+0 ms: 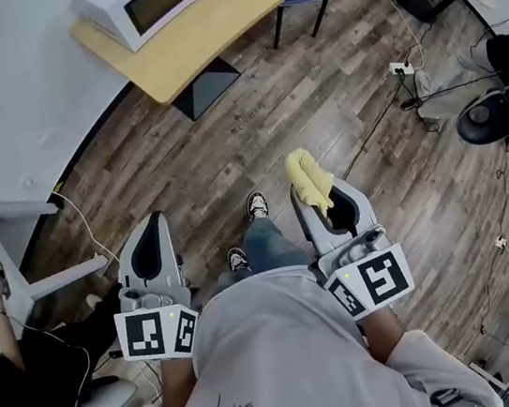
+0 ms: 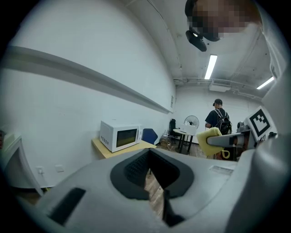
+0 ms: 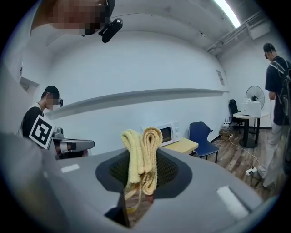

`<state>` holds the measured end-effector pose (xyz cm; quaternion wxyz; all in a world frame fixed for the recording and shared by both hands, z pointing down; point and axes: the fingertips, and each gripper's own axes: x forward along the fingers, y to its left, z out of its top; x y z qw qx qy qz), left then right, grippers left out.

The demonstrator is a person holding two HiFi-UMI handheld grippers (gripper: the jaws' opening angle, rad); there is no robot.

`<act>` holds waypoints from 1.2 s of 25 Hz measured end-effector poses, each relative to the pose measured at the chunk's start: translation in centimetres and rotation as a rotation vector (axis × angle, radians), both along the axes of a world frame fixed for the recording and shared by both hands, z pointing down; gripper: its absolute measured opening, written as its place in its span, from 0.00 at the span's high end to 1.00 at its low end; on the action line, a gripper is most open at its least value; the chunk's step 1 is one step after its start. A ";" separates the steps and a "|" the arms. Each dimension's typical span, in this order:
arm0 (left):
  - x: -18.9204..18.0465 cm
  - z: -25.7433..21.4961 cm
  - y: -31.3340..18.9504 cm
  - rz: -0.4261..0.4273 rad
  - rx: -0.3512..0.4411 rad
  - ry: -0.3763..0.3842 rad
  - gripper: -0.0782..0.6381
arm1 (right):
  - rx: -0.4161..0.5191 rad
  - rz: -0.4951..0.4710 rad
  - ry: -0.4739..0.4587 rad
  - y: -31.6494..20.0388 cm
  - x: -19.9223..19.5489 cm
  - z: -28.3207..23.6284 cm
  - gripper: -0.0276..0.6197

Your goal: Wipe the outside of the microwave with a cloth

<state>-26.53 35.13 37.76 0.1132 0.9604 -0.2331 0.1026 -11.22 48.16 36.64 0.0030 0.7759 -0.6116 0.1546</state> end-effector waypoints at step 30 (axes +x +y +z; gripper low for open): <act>15.1 -1.9 -6.6 -0.079 0.048 0.037 0.90 | 0.069 -0.115 -0.095 -7.1 15.7 -1.2 0.77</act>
